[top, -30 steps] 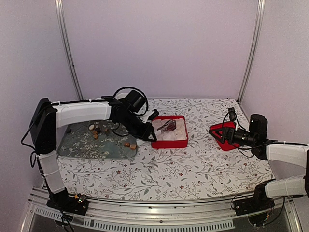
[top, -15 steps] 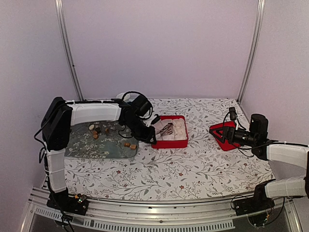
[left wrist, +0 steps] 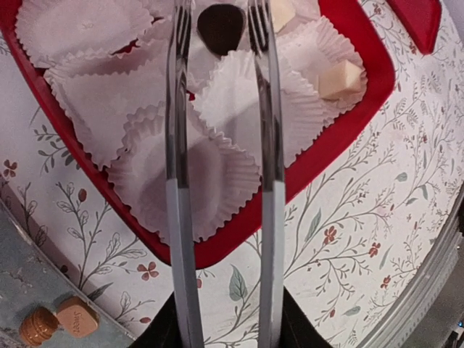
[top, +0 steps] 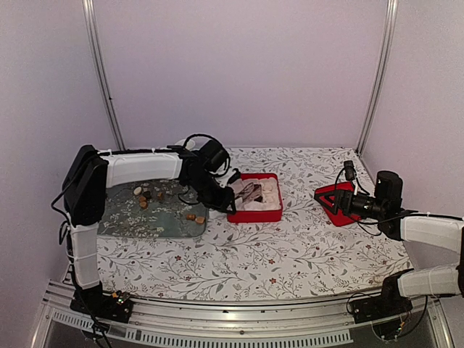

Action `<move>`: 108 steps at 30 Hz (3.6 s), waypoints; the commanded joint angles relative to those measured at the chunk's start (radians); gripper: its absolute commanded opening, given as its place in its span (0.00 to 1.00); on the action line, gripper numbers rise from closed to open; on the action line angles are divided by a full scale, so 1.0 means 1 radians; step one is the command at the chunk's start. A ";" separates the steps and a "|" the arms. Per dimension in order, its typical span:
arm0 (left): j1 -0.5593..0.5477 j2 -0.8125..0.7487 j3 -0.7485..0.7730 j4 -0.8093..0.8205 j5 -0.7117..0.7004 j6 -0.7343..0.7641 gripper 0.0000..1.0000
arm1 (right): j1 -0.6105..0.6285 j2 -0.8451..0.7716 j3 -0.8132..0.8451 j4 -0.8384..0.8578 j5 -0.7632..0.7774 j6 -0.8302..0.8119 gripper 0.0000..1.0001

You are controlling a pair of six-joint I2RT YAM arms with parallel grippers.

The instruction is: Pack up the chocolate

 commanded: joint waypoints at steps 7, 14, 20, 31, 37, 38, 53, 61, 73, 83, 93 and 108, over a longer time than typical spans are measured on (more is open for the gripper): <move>0.021 -0.173 -0.019 -0.006 0.007 0.010 0.37 | 0.002 -0.010 0.004 -0.010 0.009 -0.007 0.99; 0.130 -0.378 -0.193 -0.006 -0.032 -0.039 0.37 | 0.002 -0.011 0.004 -0.009 0.004 -0.006 0.99; 0.298 -0.539 -0.348 -0.043 -0.069 -0.085 0.37 | 0.002 -0.003 0.005 -0.003 -0.001 -0.004 0.99; 0.613 -0.656 -0.553 -0.080 -0.050 -0.050 0.38 | 0.002 0.011 0.001 0.014 -0.011 0.005 0.99; 0.664 -0.620 -0.585 -0.047 -0.014 -0.031 0.38 | 0.002 0.011 -0.001 0.018 -0.008 0.007 0.99; 0.670 -0.609 -0.585 -0.045 -0.009 -0.030 0.38 | 0.002 0.012 0.000 0.019 -0.010 0.007 0.99; 0.695 -0.506 -0.554 -0.041 -0.034 -0.006 0.39 | 0.002 0.014 -0.003 0.020 -0.007 0.005 0.99; 0.693 -0.496 -0.562 -0.044 0.007 0.000 0.34 | 0.002 0.017 -0.003 0.021 -0.002 0.004 0.99; 0.689 -0.491 -0.572 -0.061 -0.003 0.018 0.35 | 0.002 0.017 -0.005 0.022 -0.004 0.004 0.99; 0.642 -0.472 -0.547 -0.109 -0.109 0.038 0.34 | 0.002 0.012 -0.006 0.022 0.001 0.002 0.99; 0.603 -0.442 -0.517 -0.133 -0.145 0.050 0.30 | 0.002 0.008 -0.010 0.020 0.003 0.001 0.99; 0.602 -0.527 -0.470 -0.150 -0.144 0.036 0.26 | 0.002 0.003 -0.010 0.017 0.005 0.000 0.99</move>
